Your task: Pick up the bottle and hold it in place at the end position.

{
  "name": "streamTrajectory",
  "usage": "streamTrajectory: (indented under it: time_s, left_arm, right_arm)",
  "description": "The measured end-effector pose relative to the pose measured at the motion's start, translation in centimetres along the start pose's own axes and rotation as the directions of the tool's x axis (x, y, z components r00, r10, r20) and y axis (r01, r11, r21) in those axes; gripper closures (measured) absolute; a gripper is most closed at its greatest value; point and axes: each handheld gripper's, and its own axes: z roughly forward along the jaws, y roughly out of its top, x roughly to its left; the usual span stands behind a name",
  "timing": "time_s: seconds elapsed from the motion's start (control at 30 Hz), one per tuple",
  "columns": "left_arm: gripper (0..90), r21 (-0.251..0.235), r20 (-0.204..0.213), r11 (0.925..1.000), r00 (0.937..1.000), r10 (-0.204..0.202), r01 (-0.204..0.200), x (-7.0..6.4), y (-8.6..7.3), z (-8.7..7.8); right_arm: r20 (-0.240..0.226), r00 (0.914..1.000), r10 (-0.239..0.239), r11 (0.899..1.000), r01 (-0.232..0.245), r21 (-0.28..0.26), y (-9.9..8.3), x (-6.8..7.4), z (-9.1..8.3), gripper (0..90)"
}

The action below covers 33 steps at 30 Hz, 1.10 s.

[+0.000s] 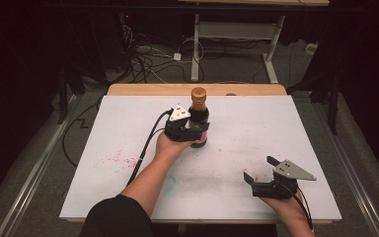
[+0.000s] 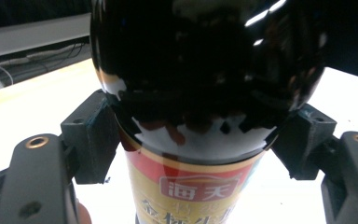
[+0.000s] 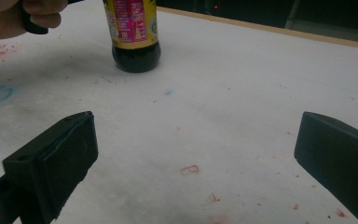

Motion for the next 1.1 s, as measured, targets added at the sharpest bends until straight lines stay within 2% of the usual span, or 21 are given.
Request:
streamTrajectory:
  time_s: [0.3, 0.47, 0.5, 0.57, 0.83, 0.87, 0.9, 0.93, 0.97, 1.0, 1.03, 1.1]
  left_arm:
    - [28.0, 0.009, 0.009, 0.9997, 0.9997, 0.023, -0.023, 0.0, -0.1, -0.2]
    - [28.4, -0.007, 0.016, 0.9998, 0.9997, 0.02, -0.02, 0.1, -0.3, -0.2]
    - [28.4, -0.008, 0.016, 0.9998, 0.9997, 0.019, -0.019, 0.1, -0.3, -0.3]
    - [28.5, -0.007, 0.016, 0.9998, 0.9997, 0.017, -0.017, 0.1, -0.3, -0.3]
    - [28.4, -0.005, 0.012, 0.9999, 0.9998, 0.016, -0.016, 0.0, -0.3, -0.3]
    - [28.3, -0.004, 0.011, 0.9999, 0.9998, 0.017, -0.017, 0.0, -0.3, -0.3]
    - [28.3, -0.003, 0.01, 0.9998, 0.9998, 0.017, -0.017, 0.0, -0.2, -0.3]
    - [28.3, -0.002, 0.012, 0.9998, 0.9997, 0.019, -0.019, 0.0, -0.2, -0.3]
    - [28.4, -0.002, 0.012, 0.9998, 0.9997, 0.021, -0.021, 0.0, -0.2, -0.3]
    - [28.4, -0.001, 0.016, 0.9997, 0.9996, 0.024, -0.024, 0.0, -0.3, -0.3]
    - [28.6, 0.001, 0.018, 0.9996, 0.9995, 0.027, -0.027, 0.0, -0.3, -0.3]
    - [28.9, 0.003, 0.023, 0.9998, 0.9995, 0.021, -0.021, 0.1, -0.2, -0.4]
  right_arm:
    - [-0.051, 0.9984, 0.023, 1.0, -0.023, 0.005, 1.2, 0.3, 0.9, 0.5]
    - [-0.079, 0.9964, 0.031, 0.999, -0.032, -0.01, 3.3, 0.2, 2.1, 3.8]
    - [-0.088, 0.9958, 0.026, 0.999, -0.028, -0.019, 4.2, 0.1, 2.7, 6.1]
    - [-0.093, 0.9952, 0.028, 0.999, -0.03, -0.024, 4.7, 0.1, 3.0, 7.7]
    - [-0.127, 0.9914, 0.034, 0.999, -0.039, -0.036, 7.8, -0.5, 4.9, 28.1]
    - [-0.134, 0.9903, 0.037, 0.998, -0.042, -0.035, 8.3, -0.6, 5.2, 35.5]
    - [-0.134, 0.9903, 0.037, 0.998, -0.042, -0.035, 8.3, -0.6, 5.2, 35.5]
    - [-0.146, 0.9883, 0.043, 0.998, -0.049, -0.035, 8.6, -0.7, 5.4, 44.0]
    - [-0.146, 0.9883, 0.043, 0.998, -0.049, -0.035, 8.6, -0.7, 5.4, 44.0]
    - [-0.15, 0.988, 0.038, 0.998, -0.044, -0.036, 8.8, -0.7, 5.5, 47.3]
    - [-0.15, 0.9883, 0.03, 0.999, -0.036, -0.038, 9.2, -0.6, 5.6, 54.2]
    - [-0.159, 0.987, 0.025, 0.999, -0.032, -0.041, 9.5, -0.5, 5.7, 60.3]
